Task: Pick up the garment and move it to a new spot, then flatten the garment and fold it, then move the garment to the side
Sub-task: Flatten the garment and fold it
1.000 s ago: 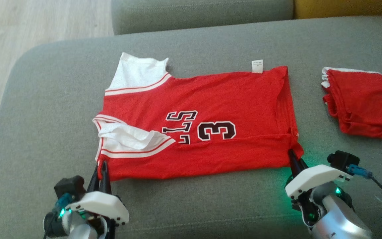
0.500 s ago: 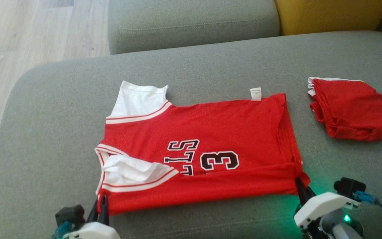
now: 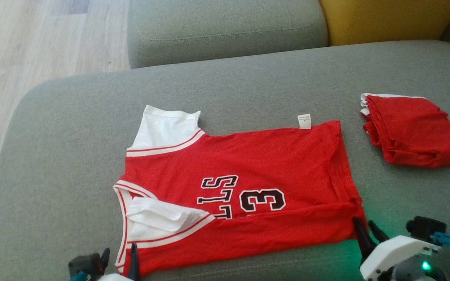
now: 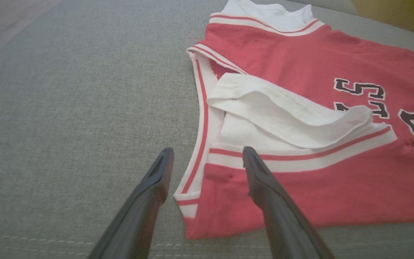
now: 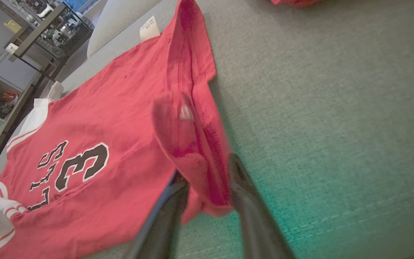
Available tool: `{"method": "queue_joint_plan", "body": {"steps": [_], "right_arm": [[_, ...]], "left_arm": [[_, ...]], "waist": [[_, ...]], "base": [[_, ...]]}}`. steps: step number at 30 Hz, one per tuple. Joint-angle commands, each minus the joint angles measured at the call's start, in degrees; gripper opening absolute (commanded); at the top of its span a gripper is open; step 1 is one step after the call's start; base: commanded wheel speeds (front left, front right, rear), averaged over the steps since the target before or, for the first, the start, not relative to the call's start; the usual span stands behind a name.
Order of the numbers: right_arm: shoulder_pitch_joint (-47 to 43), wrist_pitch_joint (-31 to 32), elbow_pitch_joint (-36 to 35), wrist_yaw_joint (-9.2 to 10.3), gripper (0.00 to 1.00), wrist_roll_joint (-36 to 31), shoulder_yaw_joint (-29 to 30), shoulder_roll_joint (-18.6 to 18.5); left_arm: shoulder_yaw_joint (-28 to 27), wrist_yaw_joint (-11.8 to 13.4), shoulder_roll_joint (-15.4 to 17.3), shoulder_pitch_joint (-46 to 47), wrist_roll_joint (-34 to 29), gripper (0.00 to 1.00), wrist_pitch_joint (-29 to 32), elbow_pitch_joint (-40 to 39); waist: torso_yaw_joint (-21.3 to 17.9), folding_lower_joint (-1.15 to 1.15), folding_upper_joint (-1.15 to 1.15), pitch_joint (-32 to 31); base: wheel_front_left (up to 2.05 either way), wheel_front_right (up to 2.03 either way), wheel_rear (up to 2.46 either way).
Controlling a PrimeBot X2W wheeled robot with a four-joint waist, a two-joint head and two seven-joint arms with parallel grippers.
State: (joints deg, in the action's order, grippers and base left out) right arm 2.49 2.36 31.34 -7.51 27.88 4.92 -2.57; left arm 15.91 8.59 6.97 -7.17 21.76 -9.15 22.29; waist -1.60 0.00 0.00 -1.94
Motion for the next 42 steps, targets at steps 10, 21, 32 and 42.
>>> {"method": "queue_joint_plan", "body": {"steps": [10,21,32,42], "right_arm": [[-1.3,-0.3,-14.3,0.02,1.00,-2.3,0.5,-0.3],[-0.9,-12.8,-25.7,0.02,1.00,-10.5,-5.1,-0.3],[2.7,-15.2,-26.6,0.02,1.00,-13.7,-9.4,-0.3],[13.8,-14.8,-27.9,0.02,1.00,-6.8,-9.7,-0.3]], "left_arm": [[-5.1,2.5,1.1,3.8,0.2,1.00,-4.2,-5.7],[-11.3,-0.7,-0.1,6.0,-3.0,1.00,-5.8,-19.3],[-14.0,-3.0,2.1,11.1,-6.8,1.00,-4.1,-14.5],[-11.3,-11.9,15.2,33.9,-7.9,1.00,16.4,-5.2]], "waist": [[-0.4,0.00,0.00,-0.4],[-0.9,0.00,0.00,0.4],[-4.6,0.00,0.00,6.1],[-9.9,0.00,0.00,17.4]], "base": [[0.00,0.00,0.00],[0.00,0.00,0.00],[0.00,0.00,0.00],[0.00,0.00,0.00]]}}
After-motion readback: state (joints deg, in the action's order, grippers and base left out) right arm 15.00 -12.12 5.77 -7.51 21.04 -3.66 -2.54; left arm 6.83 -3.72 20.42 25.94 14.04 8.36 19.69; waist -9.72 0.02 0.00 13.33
